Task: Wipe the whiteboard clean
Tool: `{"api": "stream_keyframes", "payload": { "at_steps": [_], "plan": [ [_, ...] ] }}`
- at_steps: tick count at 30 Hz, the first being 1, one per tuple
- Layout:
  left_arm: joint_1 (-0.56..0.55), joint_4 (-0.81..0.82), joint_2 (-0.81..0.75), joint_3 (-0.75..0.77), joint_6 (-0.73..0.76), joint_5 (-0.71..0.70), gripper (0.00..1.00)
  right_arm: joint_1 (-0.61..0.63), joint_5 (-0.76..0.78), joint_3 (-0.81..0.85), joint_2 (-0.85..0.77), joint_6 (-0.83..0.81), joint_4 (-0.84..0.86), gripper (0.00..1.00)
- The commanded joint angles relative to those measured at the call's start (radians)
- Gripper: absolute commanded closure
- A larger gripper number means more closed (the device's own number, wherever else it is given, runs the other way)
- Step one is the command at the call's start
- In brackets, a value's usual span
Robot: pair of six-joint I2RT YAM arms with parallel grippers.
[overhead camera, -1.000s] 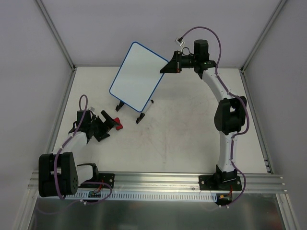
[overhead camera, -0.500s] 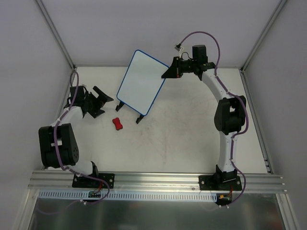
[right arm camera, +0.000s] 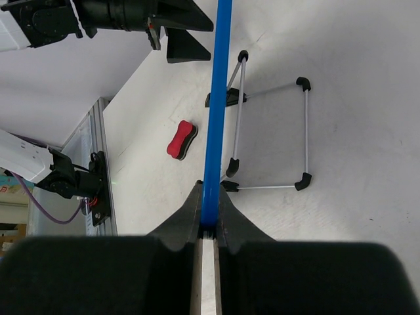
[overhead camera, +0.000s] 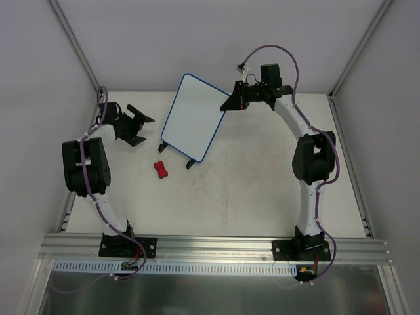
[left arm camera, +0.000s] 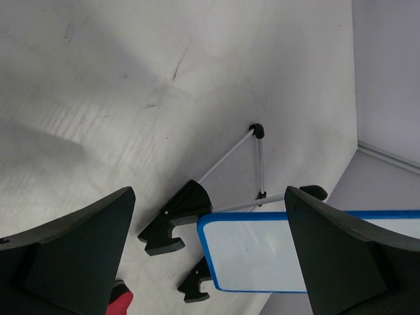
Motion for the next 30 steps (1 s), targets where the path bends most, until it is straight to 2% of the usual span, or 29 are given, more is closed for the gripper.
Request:
{"api": "stream_keyframes", "payload": {
  "at_steps": [1, 18, 30],
  "plan": [
    [0.004, -0.01, 0.027, 0.041, -0.06, 0.032, 0.01, 0.014, -0.018, 0.026, -0.024, -0.063, -0.005, 1.0],
    [-0.028, -0.001, 0.073, 0.092, -0.118, 0.058, 0.01, 0.04, 0.003, 0.012, -0.002, -0.075, -0.012, 0.99],
    [-0.06, 0.011, 0.079, 0.115, -0.137, 0.059, 0.01, 0.041, 0.003, -0.002, -0.002, -0.094, -0.009, 0.89]
  ]
}}
